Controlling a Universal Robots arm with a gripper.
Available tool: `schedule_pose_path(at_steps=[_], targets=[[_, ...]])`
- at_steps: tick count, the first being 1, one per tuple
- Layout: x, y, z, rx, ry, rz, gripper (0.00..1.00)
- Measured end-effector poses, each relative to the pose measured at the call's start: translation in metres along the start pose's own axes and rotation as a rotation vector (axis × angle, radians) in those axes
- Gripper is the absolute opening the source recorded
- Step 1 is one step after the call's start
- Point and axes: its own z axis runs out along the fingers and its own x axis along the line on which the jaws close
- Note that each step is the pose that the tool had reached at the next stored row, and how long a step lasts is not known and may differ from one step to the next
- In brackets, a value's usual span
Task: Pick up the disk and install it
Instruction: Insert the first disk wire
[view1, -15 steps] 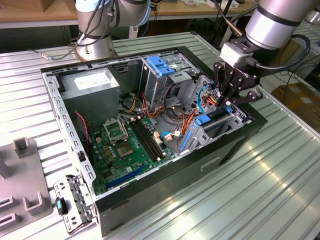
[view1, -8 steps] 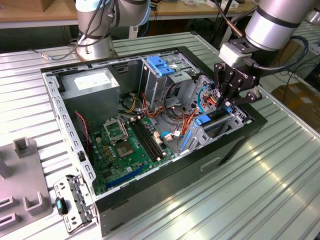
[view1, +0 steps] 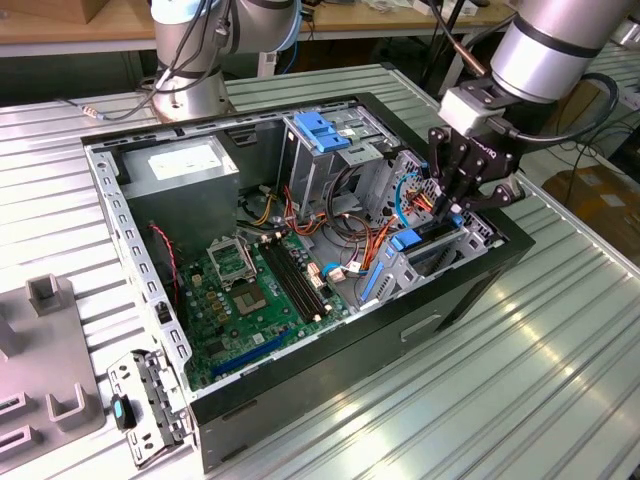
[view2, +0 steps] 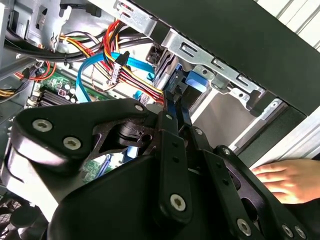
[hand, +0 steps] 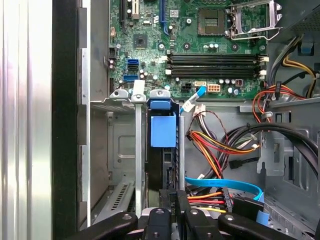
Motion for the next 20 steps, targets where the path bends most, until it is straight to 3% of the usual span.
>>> schedule_pose_path(at_steps=[6,8,20], targets=[[0.0005,0.0005,0.0000,0.0000,0.0000,-0.010,0.17],[0.0005,0.0011,0.0001,0.0011,0.0001,-0.033,0.17],[0.0005,-0.0001,0.0001,0.0012,0.0003,-0.034,0.17]])
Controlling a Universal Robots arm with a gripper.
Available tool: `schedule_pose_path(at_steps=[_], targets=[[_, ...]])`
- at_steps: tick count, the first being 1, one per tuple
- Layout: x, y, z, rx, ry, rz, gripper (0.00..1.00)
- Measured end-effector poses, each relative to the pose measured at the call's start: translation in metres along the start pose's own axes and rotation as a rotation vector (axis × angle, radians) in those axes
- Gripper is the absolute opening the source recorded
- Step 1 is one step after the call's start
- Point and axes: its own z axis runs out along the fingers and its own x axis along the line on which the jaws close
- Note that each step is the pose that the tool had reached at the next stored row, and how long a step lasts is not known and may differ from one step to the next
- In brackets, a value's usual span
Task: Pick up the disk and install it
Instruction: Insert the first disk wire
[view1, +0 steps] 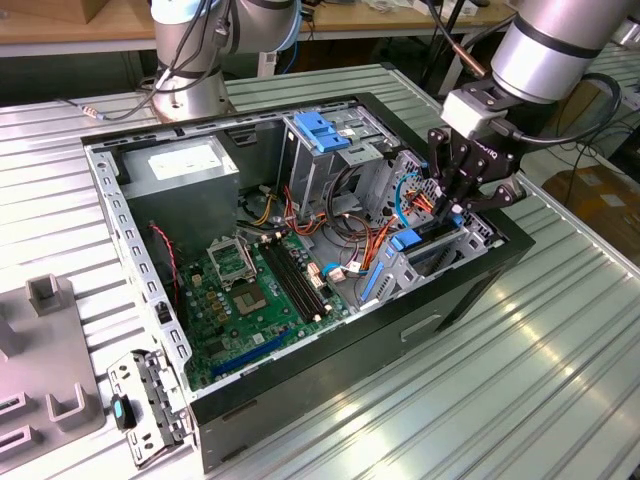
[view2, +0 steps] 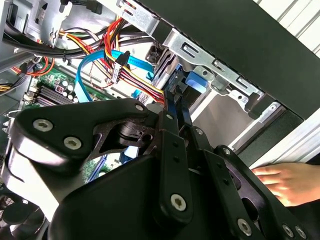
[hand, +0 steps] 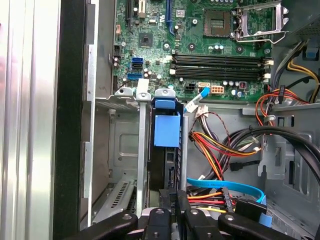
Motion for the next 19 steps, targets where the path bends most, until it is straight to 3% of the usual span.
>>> schedule_pose_path(at_steps=[19], targets=[[-0.0004,0.0006,0.0031,0.0000,-0.0006,0.018,0.17]])
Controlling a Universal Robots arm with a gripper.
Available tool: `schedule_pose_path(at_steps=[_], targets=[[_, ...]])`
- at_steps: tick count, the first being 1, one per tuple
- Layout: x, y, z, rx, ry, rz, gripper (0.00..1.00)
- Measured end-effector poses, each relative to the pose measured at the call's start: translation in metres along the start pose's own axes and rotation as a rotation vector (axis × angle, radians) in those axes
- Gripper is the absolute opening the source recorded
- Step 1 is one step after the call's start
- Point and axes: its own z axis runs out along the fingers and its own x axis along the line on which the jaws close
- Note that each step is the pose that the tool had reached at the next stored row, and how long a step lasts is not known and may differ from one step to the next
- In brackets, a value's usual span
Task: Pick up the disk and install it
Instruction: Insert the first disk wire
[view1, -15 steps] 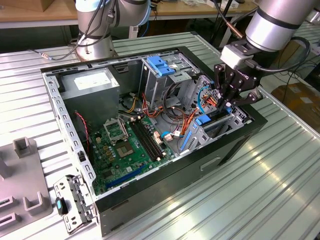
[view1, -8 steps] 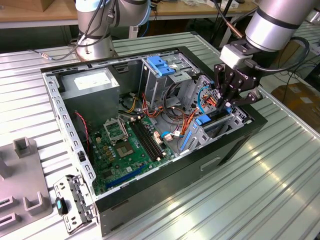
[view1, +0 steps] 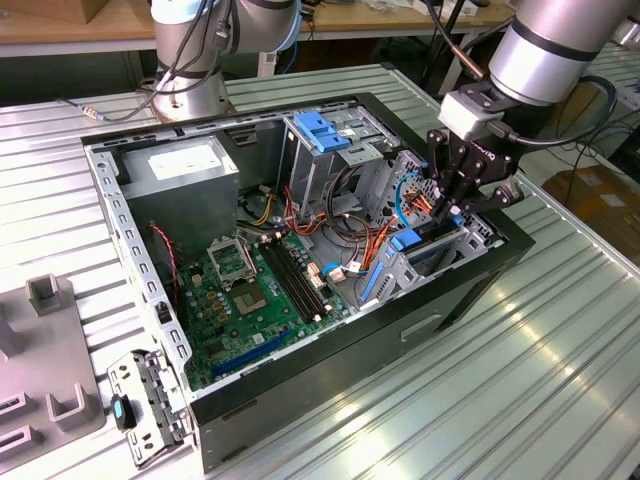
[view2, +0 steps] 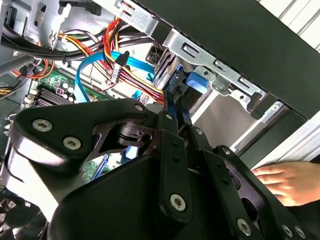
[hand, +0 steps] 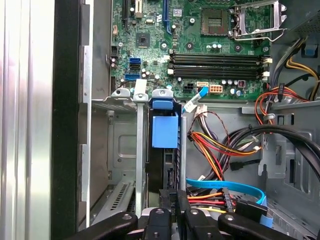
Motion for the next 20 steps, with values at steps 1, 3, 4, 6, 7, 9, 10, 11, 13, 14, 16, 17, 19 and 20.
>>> schedule_pose_path(at_steps=[1,3,4,6,7,9,10,11,13,14,16,17,19,20], targets=[[0.0000,0.0000,0.0004,0.0000,-0.0004,0.000,0.17],[0.0000,0.0000,0.0014,0.0000,-0.0012,0.000,0.17],[0.0000,0.0000,0.0021,-0.0001,-0.0015,0.000,0.17],[0.0000,0.0000,0.0033,-0.0006,-0.0019,0.000,0.17],[0.0000,0.0000,0.0033,-0.0007,-0.0019,0.000,0.17],[0.0000,0.0000,0.0035,-0.0007,-0.0021,0.000,0.17],[0.0000,0.0000,0.0035,-0.0007,-0.0021,0.000,0.17],[0.0000,0.0000,0.0035,-0.0007,-0.0022,0.000,0.17],[0.0000,0.0000,0.0016,-0.0006,-0.0028,0.000,0.18],[0.0000,0.0000,-0.0008,-0.0007,-0.0024,0.000,0.25],[0.0000,0.0000,-0.0049,-0.0007,-0.0023,0.000,0.25],[0.0000,0.0000,-0.0064,-0.0007,-0.0022,0.000,0.25],[0.0000,0.0000,-0.0066,-0.0007,-0.0024,0.000,0.25],[0.0000,0.0000,-0.0066,-0.0006,-0.0025,0.000,0.23]])
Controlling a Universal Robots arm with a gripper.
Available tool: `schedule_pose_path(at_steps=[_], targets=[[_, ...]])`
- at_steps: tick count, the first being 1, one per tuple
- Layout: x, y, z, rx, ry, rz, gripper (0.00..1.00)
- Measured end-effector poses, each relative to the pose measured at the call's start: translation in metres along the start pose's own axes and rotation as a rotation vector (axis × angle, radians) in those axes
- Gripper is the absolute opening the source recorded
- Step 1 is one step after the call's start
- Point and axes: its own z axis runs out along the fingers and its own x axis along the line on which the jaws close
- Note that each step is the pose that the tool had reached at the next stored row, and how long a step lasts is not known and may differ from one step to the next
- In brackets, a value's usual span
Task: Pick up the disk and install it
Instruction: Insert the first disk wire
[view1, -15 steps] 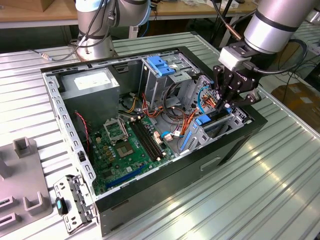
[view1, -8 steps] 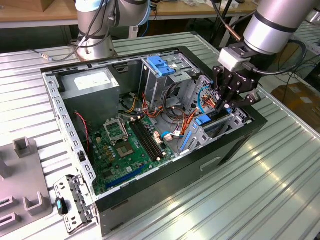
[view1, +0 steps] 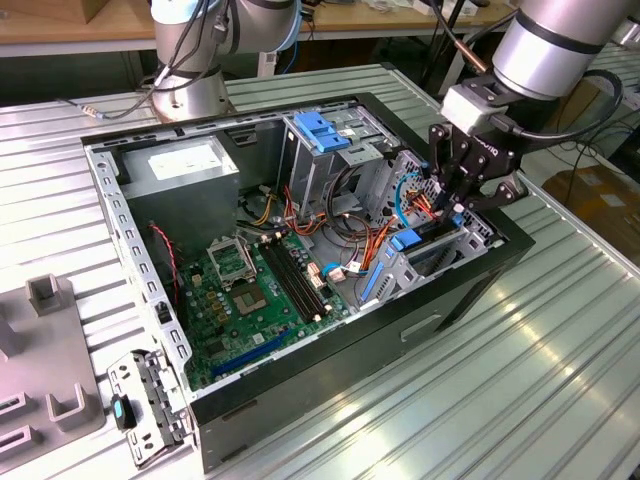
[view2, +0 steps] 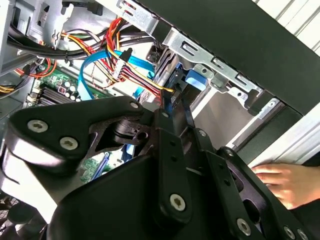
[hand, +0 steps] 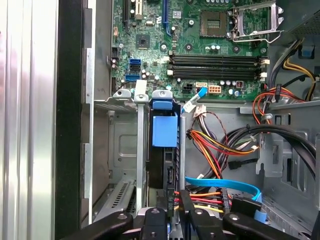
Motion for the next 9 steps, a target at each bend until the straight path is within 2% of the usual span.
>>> schedule_pose_path(at_steps=[2,4,9], targets=[[0.0000,0.0000,-0.0002,0.0000,0.0003,0.000,0.23],[0.0000,0.0000,-0.0002,0.0000,0.0003,0.000,0.11],[0.0000,0.0000,-0.0003,0.0000,0.0003,0.000,0.11]])
